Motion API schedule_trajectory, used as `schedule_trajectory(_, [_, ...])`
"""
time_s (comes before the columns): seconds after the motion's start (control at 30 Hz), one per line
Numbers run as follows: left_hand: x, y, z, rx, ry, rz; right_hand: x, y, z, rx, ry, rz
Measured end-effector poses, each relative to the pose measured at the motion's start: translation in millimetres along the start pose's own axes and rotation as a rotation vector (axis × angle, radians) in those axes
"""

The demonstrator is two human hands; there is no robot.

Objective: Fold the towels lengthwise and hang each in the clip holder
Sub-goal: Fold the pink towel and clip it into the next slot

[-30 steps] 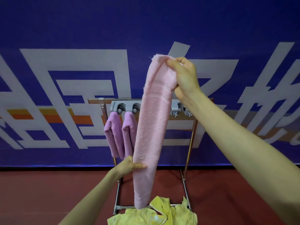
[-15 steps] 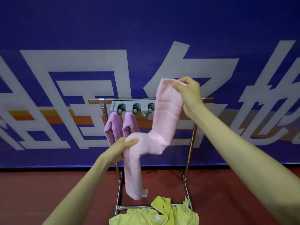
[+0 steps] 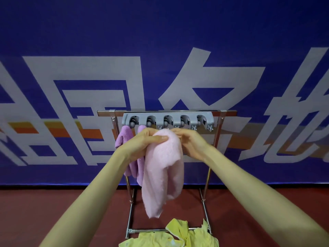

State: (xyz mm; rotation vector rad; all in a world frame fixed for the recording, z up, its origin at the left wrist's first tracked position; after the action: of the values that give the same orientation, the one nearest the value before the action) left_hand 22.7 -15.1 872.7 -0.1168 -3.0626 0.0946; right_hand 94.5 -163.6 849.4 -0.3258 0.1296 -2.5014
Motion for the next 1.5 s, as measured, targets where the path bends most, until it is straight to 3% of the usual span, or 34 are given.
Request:
schedule_trajectory(0.23, [-1.6,15.6,13.0,-0.008,0.002,-0.036,-10.0,-4.8,-23.9,-0.025,-0.118,0.02])
schedule_trajectory(0.47, [-7.1,37.0,40.1,-0.042,0.06,-0.067,-23.5,9.7,-27.5,0.115,-0.182,-0.035])
schedule_trajectory(0.67, [-23.4,43.9,46.5,-0.044,0.078,-0.044,-33.7,12.9,-36.1,0.131,-0.242,0.09])
schedule_trajectory(0.8, [-35.9,55.0,51.2,-0.043,0.096,-0.039,-43.3,13.9,-37.3,0.062,-0.206,0.106])
schedule_trajectory(0.97, [-52.4,64.0,63.3,-0.078,0.075,-0.096,-59.8,17.3,-28.2,0.174,-0.221,0.099])
schedule_trajectory(1.2, [-77.1,68.2,89.1,-0.054,0.177,-0.113,-92.3,32.5,-9.5,-0.027,-0.159,0.015])
schedule_trajectory(1.33, [-98.3,68.3,98.9,0.023,0.168,-0.229,-112.0,37.5,-4.0,-0.052,-0.125,-0.023])
schedule_trajectory(1.5, [-134.4,59.1,95.7,0.27,0.163,-0.56,-145.0,32.1,-8.7,-0.128,-0.094,-0.169])
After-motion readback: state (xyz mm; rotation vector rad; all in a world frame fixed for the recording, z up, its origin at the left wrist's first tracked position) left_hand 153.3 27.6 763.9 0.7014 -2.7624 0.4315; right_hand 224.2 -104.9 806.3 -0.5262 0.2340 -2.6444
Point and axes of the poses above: each hand's wrist, its own x-axis away from the middle knuckle, its own y-axis out of the back of the hand, z = x × y, the point moved 2 cm from there along -x, towards the middle knuckle, and after that the axes turned 9 degrees about -z, right-handed, at the moved point
